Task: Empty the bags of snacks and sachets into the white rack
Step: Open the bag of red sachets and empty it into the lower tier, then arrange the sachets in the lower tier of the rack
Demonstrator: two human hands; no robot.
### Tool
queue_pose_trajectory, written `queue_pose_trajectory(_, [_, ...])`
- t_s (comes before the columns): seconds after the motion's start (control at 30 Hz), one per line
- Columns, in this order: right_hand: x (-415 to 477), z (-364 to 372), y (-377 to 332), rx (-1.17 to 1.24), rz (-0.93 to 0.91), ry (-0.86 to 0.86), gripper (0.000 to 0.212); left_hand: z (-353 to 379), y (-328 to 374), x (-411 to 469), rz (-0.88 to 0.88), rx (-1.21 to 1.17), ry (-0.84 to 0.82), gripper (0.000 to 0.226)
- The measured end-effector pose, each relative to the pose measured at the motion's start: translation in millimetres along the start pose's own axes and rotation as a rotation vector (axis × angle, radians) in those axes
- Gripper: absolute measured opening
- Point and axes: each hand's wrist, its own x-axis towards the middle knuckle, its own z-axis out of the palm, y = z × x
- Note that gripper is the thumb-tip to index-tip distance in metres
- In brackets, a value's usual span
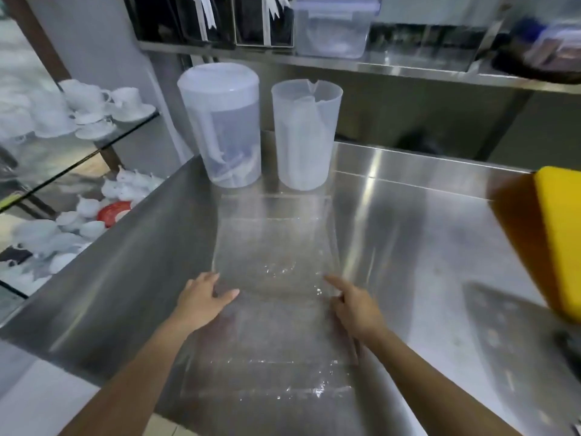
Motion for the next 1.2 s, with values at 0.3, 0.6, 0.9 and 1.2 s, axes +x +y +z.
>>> queue_pose_trajectory(0.3, [5, -3, 3, -0.351, -0.048, -0.200, 0.036, 6, 4, -8, -0.022, 0.379, -0.057, 0.077])
queue_pose_trajectory(0.6, [-18, -51, 45, -0.283, 0.079, -0.101, 0.040, 16, 131, -2, 0.240, 0.451, 0.028, 0.066])
queue_pose_trajectory(0.9, [-120, -110, 149, -0.325, 0.317, 0.301, 0.072, 155, 284, -64, 0.844, 0.426, -0.151, 0.064])
queue_pose_trajectory(1.2, [-222, -111, 222, -0.261, 0.640, 0.511, 0.064, 261, 327, -127, 1.166, 0.556, -0.240, 0.075])
